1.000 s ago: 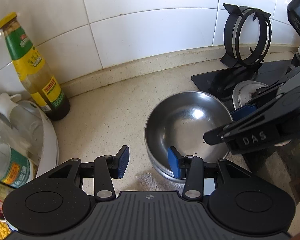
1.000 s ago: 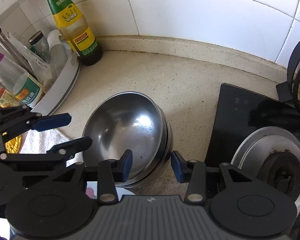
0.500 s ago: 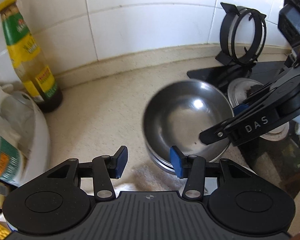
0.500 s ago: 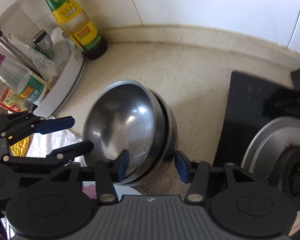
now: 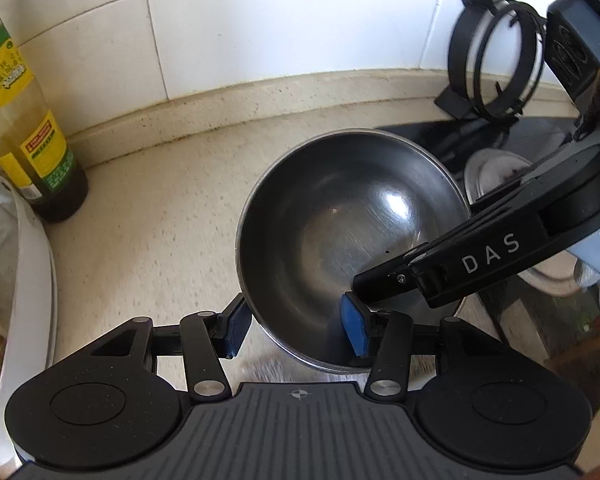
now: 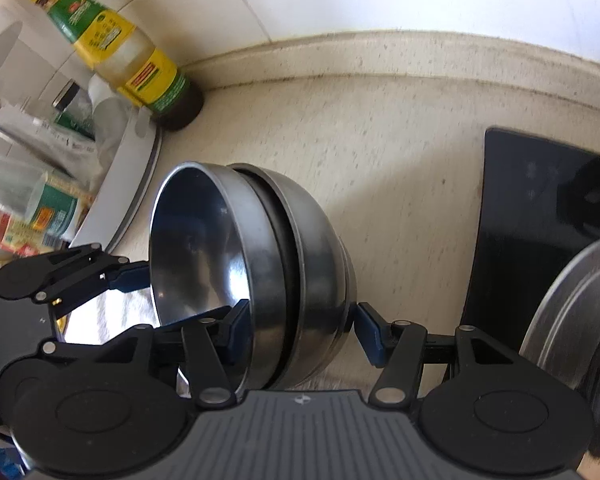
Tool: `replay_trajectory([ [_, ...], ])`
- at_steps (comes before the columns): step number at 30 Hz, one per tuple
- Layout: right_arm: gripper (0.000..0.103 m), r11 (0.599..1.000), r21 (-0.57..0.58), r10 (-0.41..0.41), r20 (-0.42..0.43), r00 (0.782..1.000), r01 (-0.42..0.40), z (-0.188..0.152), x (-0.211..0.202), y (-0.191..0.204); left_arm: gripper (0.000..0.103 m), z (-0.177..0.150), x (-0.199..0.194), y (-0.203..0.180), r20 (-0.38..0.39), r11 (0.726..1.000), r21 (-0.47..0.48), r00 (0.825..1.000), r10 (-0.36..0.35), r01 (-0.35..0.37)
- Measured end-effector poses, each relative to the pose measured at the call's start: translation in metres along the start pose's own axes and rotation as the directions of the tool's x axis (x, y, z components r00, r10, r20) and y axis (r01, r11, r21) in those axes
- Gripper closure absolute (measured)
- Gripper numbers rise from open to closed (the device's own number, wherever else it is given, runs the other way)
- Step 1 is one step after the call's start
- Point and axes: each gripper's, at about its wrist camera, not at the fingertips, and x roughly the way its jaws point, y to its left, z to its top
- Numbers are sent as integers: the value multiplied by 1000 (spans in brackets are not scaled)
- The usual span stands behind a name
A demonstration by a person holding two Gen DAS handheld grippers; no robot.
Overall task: Organize plates and bowls
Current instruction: 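Lift the bowl stack with the left gripper while the right gripper clamps its opposite rim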
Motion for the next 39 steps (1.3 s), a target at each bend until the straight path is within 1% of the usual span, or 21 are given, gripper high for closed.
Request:
replay_trajectory([
  [3,46,1000,17,4,29,1000,-4,9,-2,-5,44,8,4,5,14,1000,-23,1000,0,1],
  [5,46,1000,28,2,52,999,-4,16,-7,-7,45,12,5,8,24,999,-32,1000,9,-9],
  [8,46,999,39,20,82,996,-23,19,-19,-13,43,11,-4,12,63,999,-38,998,21,-19],
  [10,45,999,21,40,114,993,-43,17,-33,-16,34,7,-16,18,101,999,-36,995,18,-15],
  [11,44,999,9,49,120,992,-51,15,-39,-17,32,3,-23,20,121,1000,-26,992,18,-15],
  [12,41,999,-3,51,128,990,-51,12,-46,-18,29,-1,-30,23,139,1000,-11,990,20,-19],
  [14,34,999,-26,48,117,992,-45,10,-55,-20,28,-10,-43,24,157,999,24,987,28,-32],
  [17,34,998,-59,36,125,992,-29,5,-70,-26,27,-27,-57,26,185,992,107,982,43,-63],
  [19,34,992,-128,5,139,990,13,0,-79,-22,22,-39,-62,23,210,976,186,975,69,-109],
  [20,33,985,-168,-4,137,991,28,-3,-83,-20,21,-46,-62,21,214,967,226,974,71,-120],
  [22,33,972,-234,11,119,993,17,-8,-88,-16,21,-54,-60,19,205,957,276,978,35,-92],
  [25,32,952,-306,17,59,998,2,-12,-80,-9,20,-54,-49,13,170,949,314,985,-38,-17],
  [28,32,935,-355,23,6,1000,-19,-11,-65,-3,19,-52,-33,4,145,932,363,987,-65,8],
  [31,32,918,-395,18,-35,999,-31,-8,-51,-1,19,-51,-19,2,108,920,389,990,-88,40],
  [33,30,892,-450,2,-53,999,-25,-7,-43,2,19,-50,-11,4,89,915,399,991,-100,56],
  [35,28,852,-523,-26,-69,997,-14,-9,-33,7,19,-46,-3,6,77,915,398,991,-112,73],
  [38,28,819,-572,-28,-113,993,-42,-6,-16,9,18,-40,8,8,60,912,395,987,-148,112],
  [39,22,807,-588,-31,-129,991,-51,-3,-9,10,18,-39,12,8,55,907,401,986,-159,124],
])
